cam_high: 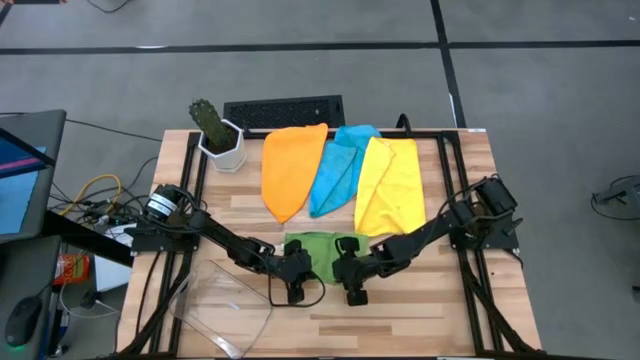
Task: Fold microfiber towels
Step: Fold the green microfiber towel
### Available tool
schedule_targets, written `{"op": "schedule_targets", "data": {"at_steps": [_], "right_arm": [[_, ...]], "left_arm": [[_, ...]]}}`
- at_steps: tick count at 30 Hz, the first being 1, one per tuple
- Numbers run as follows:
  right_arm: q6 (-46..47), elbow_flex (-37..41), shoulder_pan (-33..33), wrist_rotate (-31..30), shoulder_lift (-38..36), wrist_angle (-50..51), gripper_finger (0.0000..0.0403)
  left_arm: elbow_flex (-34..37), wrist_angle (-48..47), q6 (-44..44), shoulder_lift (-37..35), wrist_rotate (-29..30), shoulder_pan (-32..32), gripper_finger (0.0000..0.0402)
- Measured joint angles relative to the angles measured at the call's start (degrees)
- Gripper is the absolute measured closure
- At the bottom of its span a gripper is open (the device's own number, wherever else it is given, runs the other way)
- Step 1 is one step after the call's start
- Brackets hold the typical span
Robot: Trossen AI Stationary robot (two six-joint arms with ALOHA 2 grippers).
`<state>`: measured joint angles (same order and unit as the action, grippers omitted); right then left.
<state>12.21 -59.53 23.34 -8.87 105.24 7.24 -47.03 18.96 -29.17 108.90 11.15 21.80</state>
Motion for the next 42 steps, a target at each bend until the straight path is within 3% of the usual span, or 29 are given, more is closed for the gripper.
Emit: {"op": "schedule_targets", "data": {"at_steps": [5,11,18,20,26,29,35,42], "right_arm": [[4.5,1.6,1.1,-3.9,-7.3,1.7,0.0206],[11.9,11.9,8.5,-16.0,-15.3,-7.3,0.0261],[21.2,19.8,13.7,-21.2,-9.9,-22.5,0.0378],[21.1,19.6,13.8,-21.3,-7.6,-26.4,0.0391],[25.3,19.2,13.8,-21.2,-0.3,-30.3,0.0366],[27.2,18.7,14.2,-21.0,2.1,-30.4,0.0374],[27.4,18.7,15.9,-20.2,1.9,-29.7,0.0394],[28.6,18.7,16.7,-19.8,0.3,-31.9,0.037]], "left_arm": [[0.0,0.3,-1.5,0.0,0.0,0.0,0.0401],[0.0,1.3,-1.9,0.0,-0.2,-0.2,0.0401],[-0.3,1.3,-2.1,0.0,0.1,-0.2,0.0401],[-0.3,1.4,-2.1,0.0,0.1,-0.2,0.0401],[-0.3,1.4,-2.4,0.0,-0.3,-0.2,0.0401],[-0.3,1.3,-3.6,0.0,-1.0,-0.2,0.0401],[-0.3,0.8,-4.8,-2.0,-1.9,-0.2,0.0401],[-0.4,0.6,-5.0,-8.5,3.3,-0.2,0.0401]]}}
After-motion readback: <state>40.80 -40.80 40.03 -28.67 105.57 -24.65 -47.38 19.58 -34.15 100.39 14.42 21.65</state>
